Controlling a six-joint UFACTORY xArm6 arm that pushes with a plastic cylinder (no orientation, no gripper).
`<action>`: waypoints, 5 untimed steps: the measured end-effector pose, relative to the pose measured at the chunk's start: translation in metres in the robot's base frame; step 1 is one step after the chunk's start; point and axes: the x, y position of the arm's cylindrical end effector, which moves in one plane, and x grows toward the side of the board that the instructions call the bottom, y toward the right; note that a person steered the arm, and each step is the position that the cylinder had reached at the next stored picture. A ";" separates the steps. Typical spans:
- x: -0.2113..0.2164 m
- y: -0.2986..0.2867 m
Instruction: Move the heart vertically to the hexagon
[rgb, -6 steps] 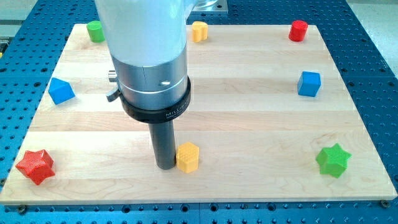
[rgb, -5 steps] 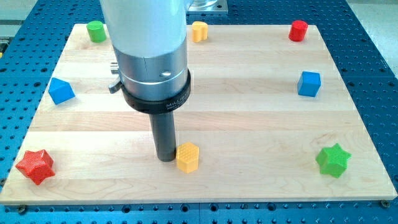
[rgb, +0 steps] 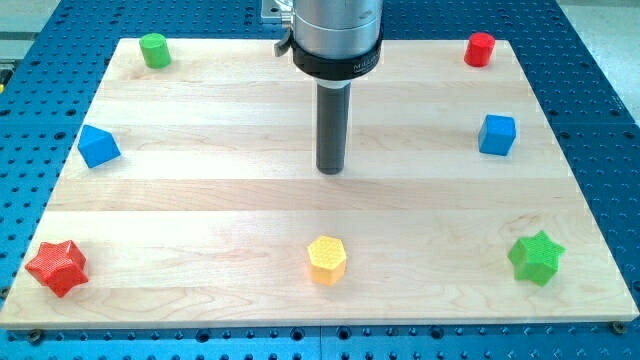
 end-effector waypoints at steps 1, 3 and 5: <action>-0.023 0.023; -0.096 0.122; -0.219 0.076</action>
